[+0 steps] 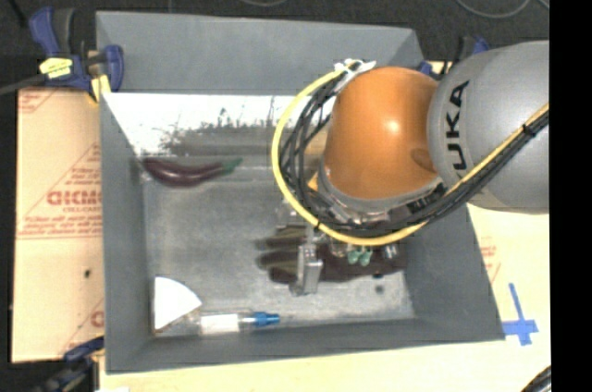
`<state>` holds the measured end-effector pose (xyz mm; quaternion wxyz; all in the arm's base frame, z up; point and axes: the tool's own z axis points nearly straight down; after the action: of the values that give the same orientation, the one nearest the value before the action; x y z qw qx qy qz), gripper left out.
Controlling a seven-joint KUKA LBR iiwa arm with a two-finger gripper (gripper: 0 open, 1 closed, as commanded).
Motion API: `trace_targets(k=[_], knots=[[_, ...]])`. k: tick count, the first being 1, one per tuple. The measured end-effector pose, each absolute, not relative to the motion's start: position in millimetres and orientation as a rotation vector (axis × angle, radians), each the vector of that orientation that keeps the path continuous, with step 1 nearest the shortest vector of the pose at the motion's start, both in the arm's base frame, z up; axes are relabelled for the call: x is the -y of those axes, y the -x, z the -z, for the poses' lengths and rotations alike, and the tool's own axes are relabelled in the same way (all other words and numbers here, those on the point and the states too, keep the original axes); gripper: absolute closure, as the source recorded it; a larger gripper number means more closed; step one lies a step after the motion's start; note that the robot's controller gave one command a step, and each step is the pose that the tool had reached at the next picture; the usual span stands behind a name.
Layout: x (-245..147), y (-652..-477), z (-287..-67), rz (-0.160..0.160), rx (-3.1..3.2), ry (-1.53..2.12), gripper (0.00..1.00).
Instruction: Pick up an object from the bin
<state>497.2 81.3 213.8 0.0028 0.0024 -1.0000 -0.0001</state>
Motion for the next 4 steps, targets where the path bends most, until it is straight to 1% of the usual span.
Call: trace_targets(k=[1, 2, 3, 4], knots=[[-80.9, -498.7, -217.9, 0.002, 3.144, -0.003, 0.0], [-79.5, -526.7, -220.4, 0.002, 3.141, 0.062, 0.0], [-72.4, -512.9, -205.7, 0.002, 3.144, 0.085, 0.0], [-45.0, -515.0, -191.8, 0.004, 3.135, 0.213, 0.0]])
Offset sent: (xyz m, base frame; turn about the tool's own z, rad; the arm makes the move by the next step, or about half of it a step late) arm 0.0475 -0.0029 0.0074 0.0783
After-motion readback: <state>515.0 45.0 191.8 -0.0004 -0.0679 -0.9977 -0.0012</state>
